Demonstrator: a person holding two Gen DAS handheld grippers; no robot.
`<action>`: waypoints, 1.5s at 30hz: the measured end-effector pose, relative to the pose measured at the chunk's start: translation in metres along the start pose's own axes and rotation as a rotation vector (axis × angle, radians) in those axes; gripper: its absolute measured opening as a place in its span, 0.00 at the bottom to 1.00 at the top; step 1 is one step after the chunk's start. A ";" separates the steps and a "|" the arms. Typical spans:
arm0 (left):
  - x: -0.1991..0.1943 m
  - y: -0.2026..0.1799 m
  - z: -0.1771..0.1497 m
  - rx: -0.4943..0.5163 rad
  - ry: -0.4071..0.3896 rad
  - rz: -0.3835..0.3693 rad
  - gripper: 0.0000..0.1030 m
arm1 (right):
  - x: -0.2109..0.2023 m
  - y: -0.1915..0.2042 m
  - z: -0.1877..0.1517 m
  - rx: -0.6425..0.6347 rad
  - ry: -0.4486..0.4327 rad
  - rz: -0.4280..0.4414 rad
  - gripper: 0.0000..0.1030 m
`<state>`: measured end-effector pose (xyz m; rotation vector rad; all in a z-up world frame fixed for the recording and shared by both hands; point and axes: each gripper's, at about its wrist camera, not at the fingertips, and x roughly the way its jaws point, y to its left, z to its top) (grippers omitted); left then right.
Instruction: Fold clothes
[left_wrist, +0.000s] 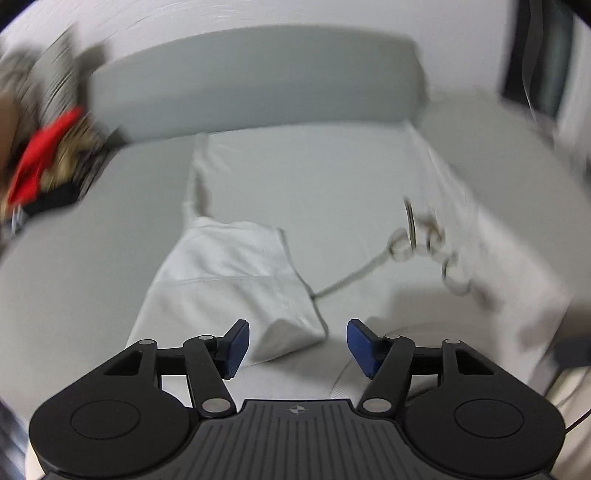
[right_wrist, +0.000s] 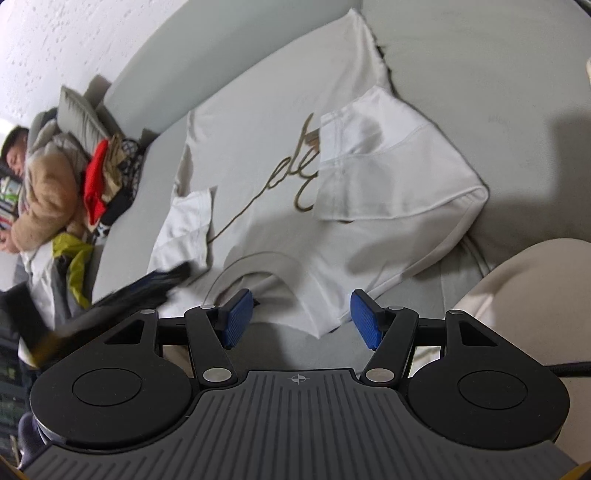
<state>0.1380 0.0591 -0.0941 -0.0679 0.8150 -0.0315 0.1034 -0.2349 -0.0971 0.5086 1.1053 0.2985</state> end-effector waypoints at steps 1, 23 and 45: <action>-0.007 0.015 0.002 -0.074 -0.015 -0.004 0.60 | 0.001 -0.001 0.000 0.005 0.001 0.003 0.63; 0.069 0.073 0.060 -0.253 0.017 0.094 0.38 | 0.048 0.017 0.050 -0.157 -0.139 -0.277 0.50; 0.020 0.001 -0.005 -0.069 0.185 -0.058 0.45 | 0.059 0.036 0.033 -0.199 -0.004 -0.242 0.59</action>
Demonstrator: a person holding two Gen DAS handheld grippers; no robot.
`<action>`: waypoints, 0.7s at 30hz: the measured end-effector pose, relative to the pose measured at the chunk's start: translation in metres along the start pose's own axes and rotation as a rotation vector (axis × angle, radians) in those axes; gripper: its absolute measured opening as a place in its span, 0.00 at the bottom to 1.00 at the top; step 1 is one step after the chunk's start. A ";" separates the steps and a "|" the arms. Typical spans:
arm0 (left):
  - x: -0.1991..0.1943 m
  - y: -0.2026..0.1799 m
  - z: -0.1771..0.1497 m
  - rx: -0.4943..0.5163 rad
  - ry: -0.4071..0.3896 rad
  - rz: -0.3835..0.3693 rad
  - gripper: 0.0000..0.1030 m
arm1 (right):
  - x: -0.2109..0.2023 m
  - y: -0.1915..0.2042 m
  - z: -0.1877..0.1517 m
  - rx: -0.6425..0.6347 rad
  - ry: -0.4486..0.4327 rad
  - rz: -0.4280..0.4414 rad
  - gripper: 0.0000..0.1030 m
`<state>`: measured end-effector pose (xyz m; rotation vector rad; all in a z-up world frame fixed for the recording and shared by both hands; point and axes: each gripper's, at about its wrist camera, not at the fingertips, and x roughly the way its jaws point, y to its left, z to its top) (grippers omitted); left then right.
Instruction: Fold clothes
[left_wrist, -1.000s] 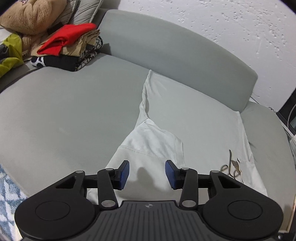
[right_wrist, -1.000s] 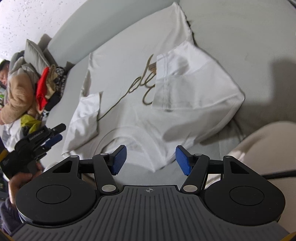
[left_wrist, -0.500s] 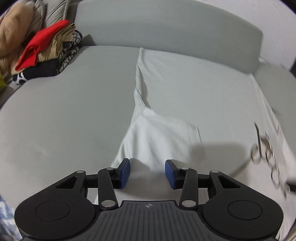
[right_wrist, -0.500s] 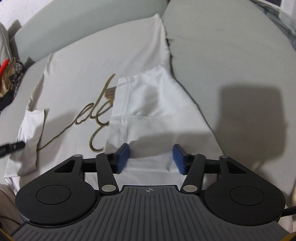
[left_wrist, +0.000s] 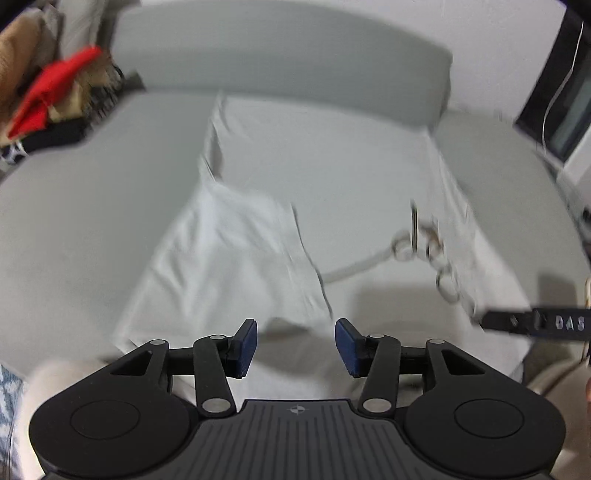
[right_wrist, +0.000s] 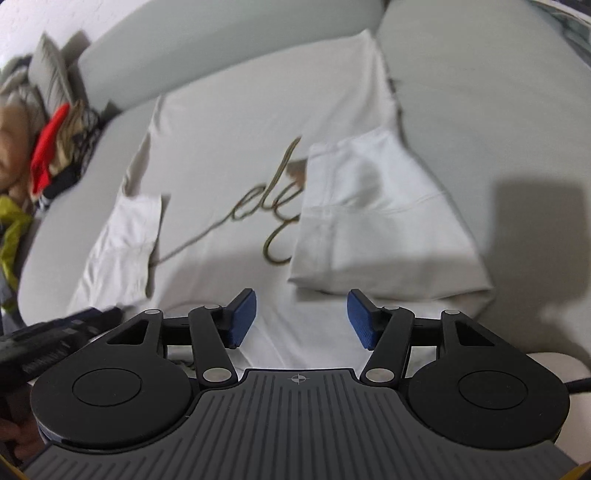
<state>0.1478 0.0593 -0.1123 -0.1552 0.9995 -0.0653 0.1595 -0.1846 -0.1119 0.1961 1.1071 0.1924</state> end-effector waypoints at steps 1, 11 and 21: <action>0.008 -0.004 -0.005 0.005 0.037 -0.001 0.44 | 0.007 0.004 -0.005 -0.007 0.021 -0.013 0.59; 0.001 -0.020 -0.053 0.071 0.190 -0.009 0.44 | -0.002 -0.006 -0.062 -0.022 0.171 -0.037 0.56; -0.027 -0.015 -0.044 0.024 -0.085 -0.006 0.44 | -0.033 0.023 -0.050 -0.134 -0.075 0.035 0.43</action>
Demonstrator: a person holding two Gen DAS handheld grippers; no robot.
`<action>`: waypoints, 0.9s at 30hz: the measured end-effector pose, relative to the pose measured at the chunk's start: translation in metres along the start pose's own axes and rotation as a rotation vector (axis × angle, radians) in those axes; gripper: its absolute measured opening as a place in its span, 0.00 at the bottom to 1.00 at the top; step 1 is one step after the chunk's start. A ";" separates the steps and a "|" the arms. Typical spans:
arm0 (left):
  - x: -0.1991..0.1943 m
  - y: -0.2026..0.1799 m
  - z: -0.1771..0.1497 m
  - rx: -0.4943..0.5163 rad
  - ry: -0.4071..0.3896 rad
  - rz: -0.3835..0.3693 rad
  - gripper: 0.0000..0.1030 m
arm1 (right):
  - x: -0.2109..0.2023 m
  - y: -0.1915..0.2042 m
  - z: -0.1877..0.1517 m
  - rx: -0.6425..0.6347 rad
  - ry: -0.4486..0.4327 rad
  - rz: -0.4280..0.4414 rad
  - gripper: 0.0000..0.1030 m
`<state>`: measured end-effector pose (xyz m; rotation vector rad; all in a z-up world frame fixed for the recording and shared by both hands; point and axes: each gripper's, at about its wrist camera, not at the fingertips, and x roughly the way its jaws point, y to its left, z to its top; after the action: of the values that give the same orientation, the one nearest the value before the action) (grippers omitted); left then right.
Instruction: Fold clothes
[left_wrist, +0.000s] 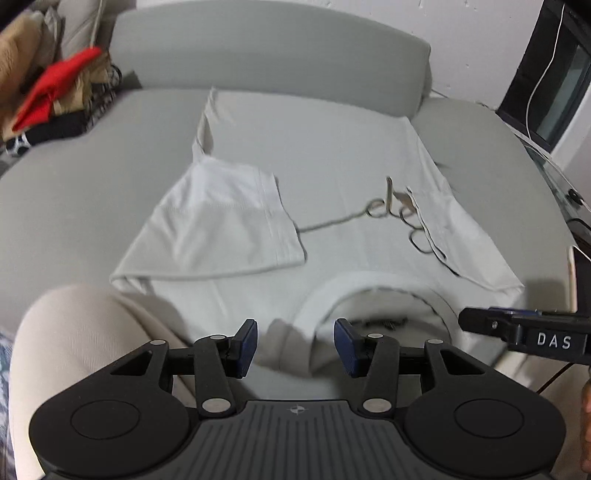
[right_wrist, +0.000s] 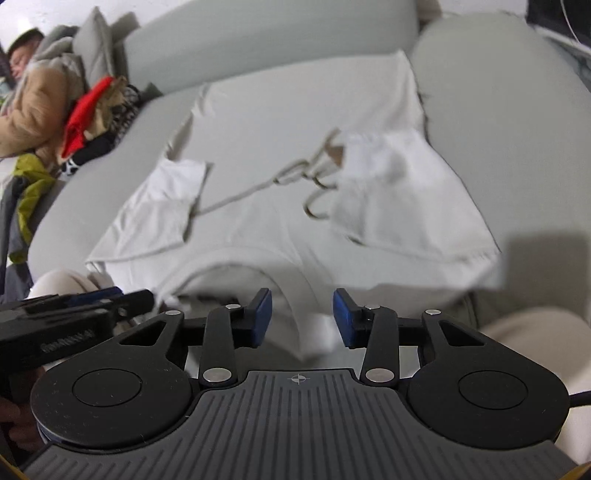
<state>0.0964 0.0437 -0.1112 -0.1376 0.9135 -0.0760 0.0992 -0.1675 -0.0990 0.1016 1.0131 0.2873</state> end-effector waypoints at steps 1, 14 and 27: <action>0.005 -0.001 0.001 0.002 0.003 0.004 0.44 | 0.002 0.003 0.003 -0.013 -0.009 0.003 0.43; 0.025 -0.005 -0.024 0.019 0.183 -0.009 0.49 | 0.009 0.011 -0.029 0.002 0.117 -0.025 0.54; 0.000 -0.003 -0.003 0.016 0.062 -0.037 0.51 | -0.032 0.013 -0.002 -0.007 -0.024 0.023 0.73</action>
<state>0.0941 0.0402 -0.1122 -0.1381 0.9718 -0.1228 0.0793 -0.1642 -0.0715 0.1108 0.9871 0.3098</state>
